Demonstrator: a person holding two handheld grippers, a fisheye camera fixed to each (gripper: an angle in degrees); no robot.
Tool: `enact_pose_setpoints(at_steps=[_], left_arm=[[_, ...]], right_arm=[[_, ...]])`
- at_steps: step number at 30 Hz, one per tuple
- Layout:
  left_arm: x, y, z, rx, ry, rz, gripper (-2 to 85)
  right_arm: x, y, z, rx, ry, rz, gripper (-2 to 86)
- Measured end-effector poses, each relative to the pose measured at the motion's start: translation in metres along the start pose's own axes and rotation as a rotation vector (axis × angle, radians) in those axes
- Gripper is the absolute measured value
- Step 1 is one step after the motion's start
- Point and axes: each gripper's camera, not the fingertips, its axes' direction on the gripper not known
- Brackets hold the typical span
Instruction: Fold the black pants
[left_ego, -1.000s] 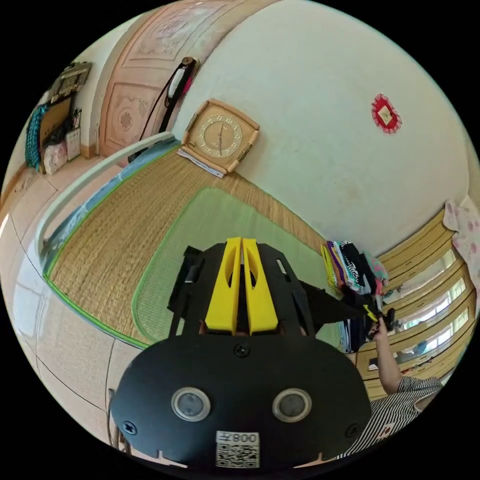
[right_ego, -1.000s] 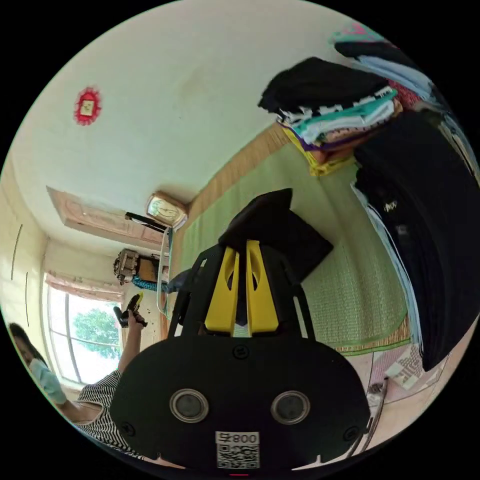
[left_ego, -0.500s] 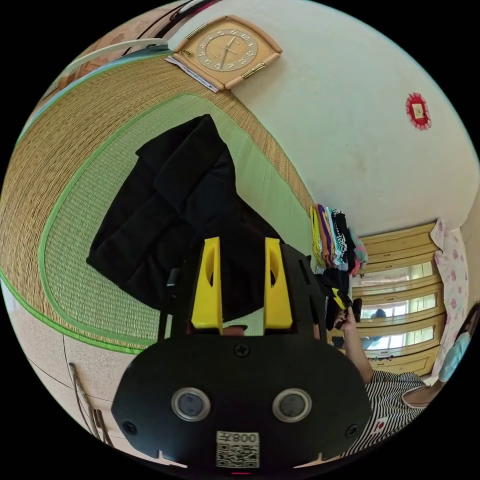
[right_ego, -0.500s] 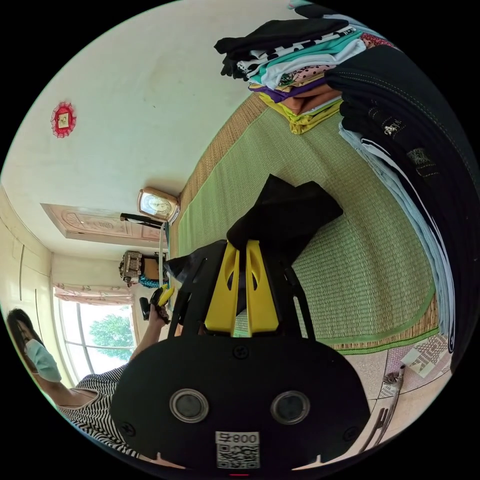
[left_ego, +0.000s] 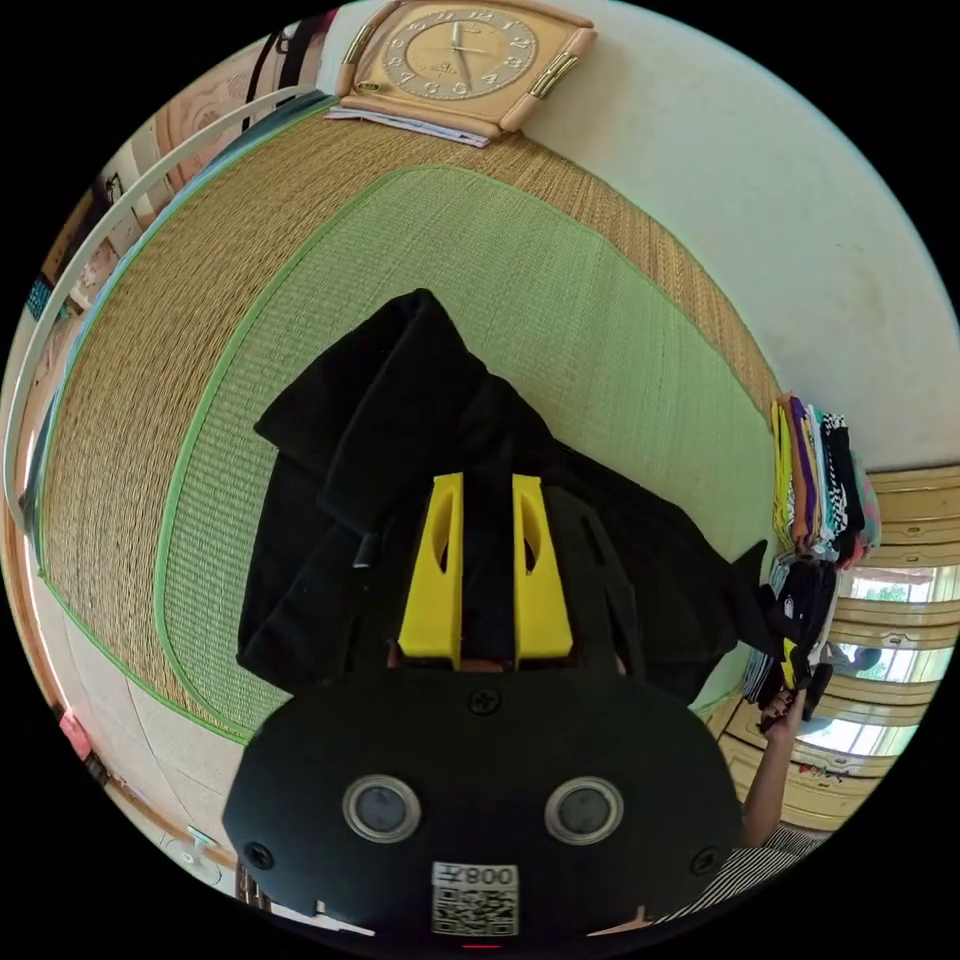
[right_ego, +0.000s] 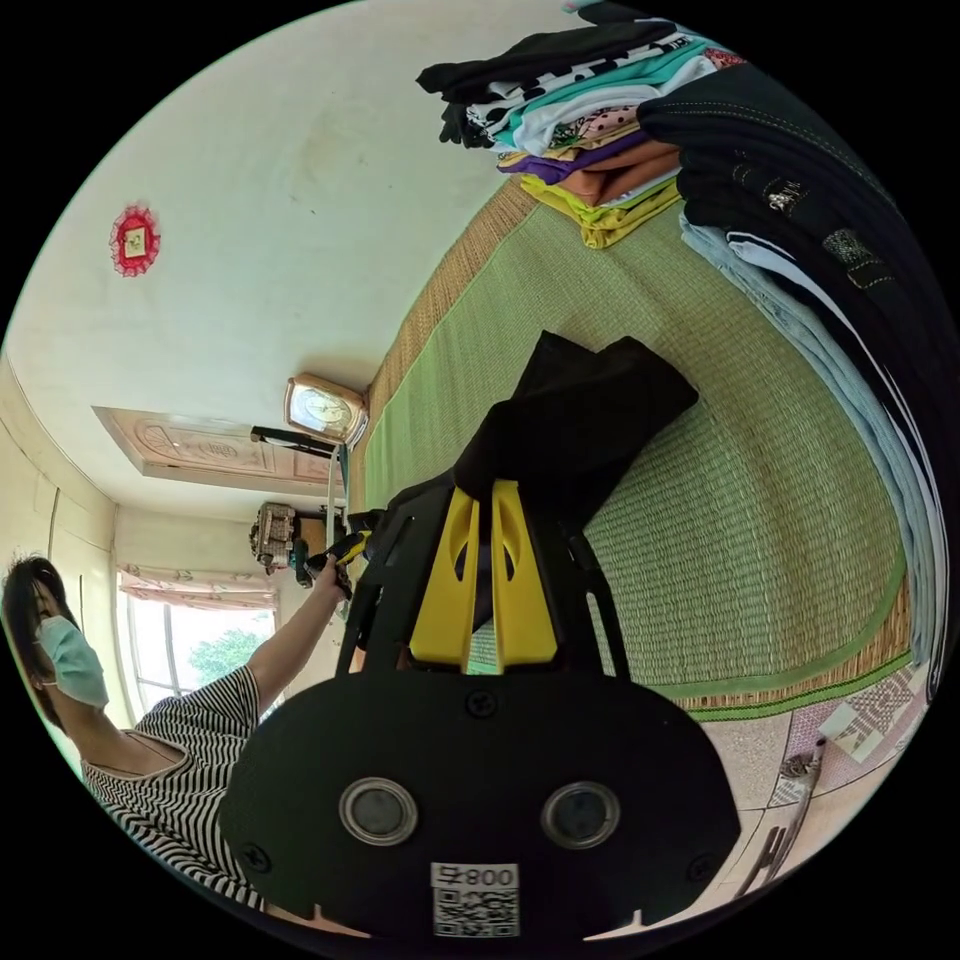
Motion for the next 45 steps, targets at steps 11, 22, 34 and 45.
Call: enact_pose_setpoints(at_steps=[11,22,34,45], left_arm=[[-0.002,-0.002,-0.052,0.321,0.249,0.151,3.5],[-0.027,-0.022,-0.02,0.32,0.301,0.069,8.5],[-0.136,0.146,0.043,0.134,0.23,-0.232,12.7],[-0.132,0.13,0.092,0.058,0.299,-0.323,3.3]], right_arm=[[-0.069,-0.036,-0.024,0.143,-0.119,-0.197,2.2],[-0.128,-0.167,0.034,0.063,0.201,-0.175,6.4],[-0.068,-0.107,0.108,-0.19,0.651,-0.199,10.6],[-0.07,-0.114,0.15,-0.331,0.803,-0.184,5.3]])
